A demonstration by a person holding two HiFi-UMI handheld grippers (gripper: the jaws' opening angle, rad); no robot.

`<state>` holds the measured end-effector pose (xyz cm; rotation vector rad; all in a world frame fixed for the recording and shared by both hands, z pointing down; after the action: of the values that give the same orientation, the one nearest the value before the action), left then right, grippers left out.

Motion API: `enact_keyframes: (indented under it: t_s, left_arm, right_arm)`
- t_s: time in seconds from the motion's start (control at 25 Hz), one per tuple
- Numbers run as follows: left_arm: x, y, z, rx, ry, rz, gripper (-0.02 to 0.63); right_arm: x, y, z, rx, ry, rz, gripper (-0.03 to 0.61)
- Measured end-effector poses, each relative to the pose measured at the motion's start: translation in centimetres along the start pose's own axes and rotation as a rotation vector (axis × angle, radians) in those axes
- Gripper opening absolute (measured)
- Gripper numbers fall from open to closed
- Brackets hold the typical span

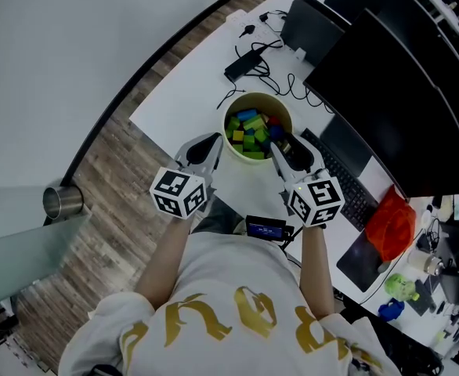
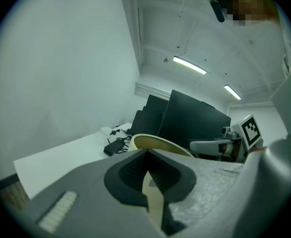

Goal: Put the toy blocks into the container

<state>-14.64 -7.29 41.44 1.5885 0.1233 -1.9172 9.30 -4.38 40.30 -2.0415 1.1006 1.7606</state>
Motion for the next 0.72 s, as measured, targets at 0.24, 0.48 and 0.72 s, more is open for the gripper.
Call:
enact_keyframes:
  t_s: [0.24, 0.48, 0.72]
  left_arm:
    - [0.0, -0.4, -0.6, -0.013, 0.007, -0.005, 0.006]
    - [-0.2, -1.0, -1.5, -0.026, 0.013, -0.006, 0.006]
    - [-0.5, -1.3, -3.0, -0.057, 0.023, -0.009, 0.006]
  right_arm:
    - [-0.1, -1.1, 0.2, -0.022, 0.006, -0.012, 0.175]
    - [-0.5, -2.3, 0.6, -0.038, 0.012, -0.018, 0.173]
    - [-1.0, -4.3, 0.9, -0.070, 0.017, -0.029, 0.172]
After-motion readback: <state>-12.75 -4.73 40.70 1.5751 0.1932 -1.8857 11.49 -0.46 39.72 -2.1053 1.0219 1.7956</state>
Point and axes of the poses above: the fingertips, and each gripper's own axes: y forward along the fingers, z to its left, x out of its top, the point moved 9 cm from there along -y, backward along the fingers, and after that the axes turned 12 degrees about x, right-handed, at the moved point
